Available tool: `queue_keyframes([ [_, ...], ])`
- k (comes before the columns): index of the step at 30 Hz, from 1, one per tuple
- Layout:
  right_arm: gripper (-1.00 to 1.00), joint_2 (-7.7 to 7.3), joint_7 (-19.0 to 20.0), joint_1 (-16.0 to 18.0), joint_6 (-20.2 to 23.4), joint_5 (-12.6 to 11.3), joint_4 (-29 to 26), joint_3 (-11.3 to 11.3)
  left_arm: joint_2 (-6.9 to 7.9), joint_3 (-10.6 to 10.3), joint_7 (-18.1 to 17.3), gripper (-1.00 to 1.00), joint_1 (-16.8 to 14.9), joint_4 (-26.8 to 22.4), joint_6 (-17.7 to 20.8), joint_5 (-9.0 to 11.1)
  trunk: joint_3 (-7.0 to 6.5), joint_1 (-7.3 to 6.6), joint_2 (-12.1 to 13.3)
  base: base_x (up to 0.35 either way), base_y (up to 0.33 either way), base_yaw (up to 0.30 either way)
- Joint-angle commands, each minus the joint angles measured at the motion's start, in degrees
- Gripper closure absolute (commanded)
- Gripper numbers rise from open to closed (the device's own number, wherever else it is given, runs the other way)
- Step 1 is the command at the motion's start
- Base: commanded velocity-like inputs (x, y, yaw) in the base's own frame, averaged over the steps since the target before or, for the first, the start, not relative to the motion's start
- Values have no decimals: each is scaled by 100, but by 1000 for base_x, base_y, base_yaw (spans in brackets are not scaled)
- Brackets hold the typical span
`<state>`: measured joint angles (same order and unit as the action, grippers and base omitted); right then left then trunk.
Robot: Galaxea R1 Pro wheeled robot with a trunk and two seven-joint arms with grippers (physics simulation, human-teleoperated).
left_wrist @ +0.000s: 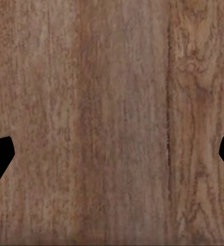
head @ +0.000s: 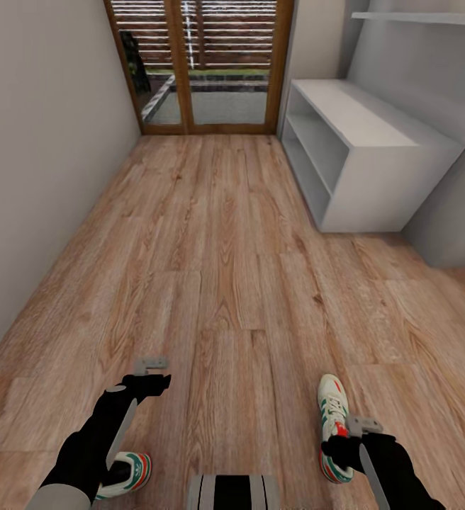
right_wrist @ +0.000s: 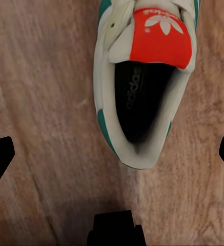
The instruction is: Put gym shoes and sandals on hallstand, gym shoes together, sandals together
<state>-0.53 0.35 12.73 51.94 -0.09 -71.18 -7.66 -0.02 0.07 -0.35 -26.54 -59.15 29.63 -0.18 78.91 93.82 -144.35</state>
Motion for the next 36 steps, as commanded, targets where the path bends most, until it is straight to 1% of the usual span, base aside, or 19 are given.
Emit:
queue_keyframes([
  [1,-100,0,0,4,0,0,0,-1,0,-2,0,-100,0,0,1,0,23,2,-2,0,0,0],
  [3,-100,-4,0,35,0,0,-1,-3,-1,-7,0,-100,0,0,2,0,67,8,-4,0,0,0],
  [5,-100,-6,0,181,3,0,1,-2,-4,-12,0,-100,0,0,0,0,112,13,-7,0,0,0],
  [6,-100,-7,0,309,5,0,3,-2,-4,-13,0,-100,0,0,0,-1,134,15,-8,0,0,0],
  [8,-100,-7,-2,428,6,0,5,-1,-3,-14,0,-100,5,0,1,-1,178,20,-11,0,0,0],
  [11,-100,-8,-4,571,8,3,2,-2,-2,-15,0,-100,18,0,0,-4,244,28,-15,0,0,0],
  [16,-100,-8,-7,672,13,9,-4,-3,-4,-16,0,-100,23,0,-1,-4,355,41,-22,0,0,0],
  [22,-100,-12,-9,1020,41,9,-2,-1,-4,-16,0,-100,26,0,2,-6,488,57,-30,0,0,0],
  [30,-100,-11,3,1111,48,-1,-3,-7,-2,-16,0,-100,26,0,-1,-8,665,77,-40,0,0,0],
  [36,-100,-6,15,1117,25,-4,-1,-134,-2,-16,0,-100,28,0,0,-9,798,93,-48,0,0,0],
])
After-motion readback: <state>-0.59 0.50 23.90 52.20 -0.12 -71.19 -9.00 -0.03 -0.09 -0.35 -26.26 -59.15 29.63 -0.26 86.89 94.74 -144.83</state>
